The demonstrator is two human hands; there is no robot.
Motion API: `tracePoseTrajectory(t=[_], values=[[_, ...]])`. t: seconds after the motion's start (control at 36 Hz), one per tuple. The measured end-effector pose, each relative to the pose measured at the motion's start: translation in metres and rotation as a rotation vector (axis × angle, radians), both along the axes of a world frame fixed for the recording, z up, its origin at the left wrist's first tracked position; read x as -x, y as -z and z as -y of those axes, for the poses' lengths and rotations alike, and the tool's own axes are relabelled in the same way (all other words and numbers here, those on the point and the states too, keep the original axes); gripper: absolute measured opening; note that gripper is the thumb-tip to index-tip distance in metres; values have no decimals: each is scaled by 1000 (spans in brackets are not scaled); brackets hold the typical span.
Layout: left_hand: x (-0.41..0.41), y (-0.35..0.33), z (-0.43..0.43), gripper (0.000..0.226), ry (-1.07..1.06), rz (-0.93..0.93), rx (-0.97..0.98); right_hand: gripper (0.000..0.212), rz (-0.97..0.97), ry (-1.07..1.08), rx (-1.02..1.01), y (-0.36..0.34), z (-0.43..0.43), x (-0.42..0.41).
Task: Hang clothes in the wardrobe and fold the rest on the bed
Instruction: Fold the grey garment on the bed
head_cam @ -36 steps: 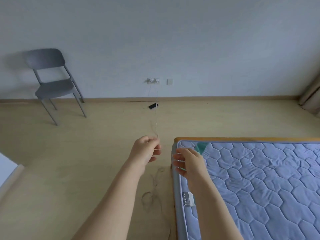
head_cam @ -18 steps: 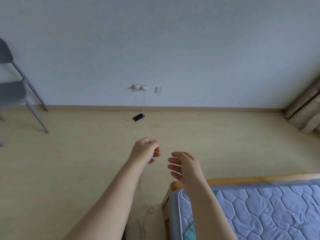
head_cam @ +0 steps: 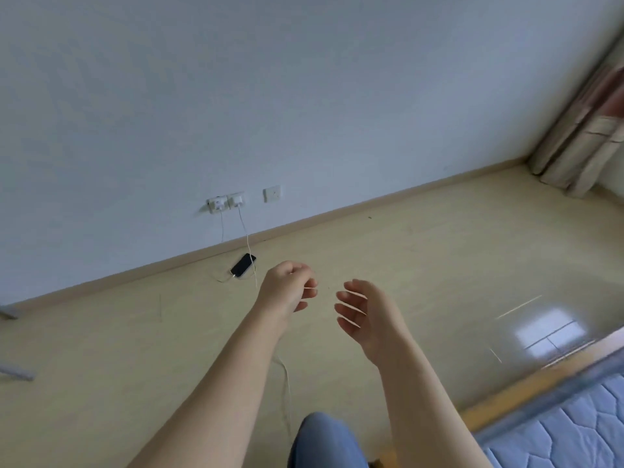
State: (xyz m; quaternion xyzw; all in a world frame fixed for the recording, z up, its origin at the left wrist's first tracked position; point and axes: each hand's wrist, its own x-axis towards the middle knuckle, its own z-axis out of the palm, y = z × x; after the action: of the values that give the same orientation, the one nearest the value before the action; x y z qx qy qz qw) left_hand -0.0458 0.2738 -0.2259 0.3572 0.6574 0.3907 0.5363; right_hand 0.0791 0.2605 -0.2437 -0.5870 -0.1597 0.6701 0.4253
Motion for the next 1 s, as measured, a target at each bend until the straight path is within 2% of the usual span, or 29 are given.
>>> tracePoseTrajectory(t=[0.06,0.19,0.31,0.39,0.81,1.0], values=[[-2,0,-22,11,6,-13,-4,11,-33,12,8,-1,-23,-1],[-44,-2,-139,10,64,-20,-63,10,-60,56,-81,-4,-144,-35],[-97,-15,-238,12,131,-24,-85,9,-21,81,-134,-17,-233,-84],[-143,-26,-295,13,226,-23,-106,10,13,188,-144,-27,-279,-130],[-404,-7,-490,13,800,91,-49,10,34,787,-39,-7,-407,-353],[-523,-9,-557,13,1068,15,-119,10,46,1003,-52,-22,-461,-455]])
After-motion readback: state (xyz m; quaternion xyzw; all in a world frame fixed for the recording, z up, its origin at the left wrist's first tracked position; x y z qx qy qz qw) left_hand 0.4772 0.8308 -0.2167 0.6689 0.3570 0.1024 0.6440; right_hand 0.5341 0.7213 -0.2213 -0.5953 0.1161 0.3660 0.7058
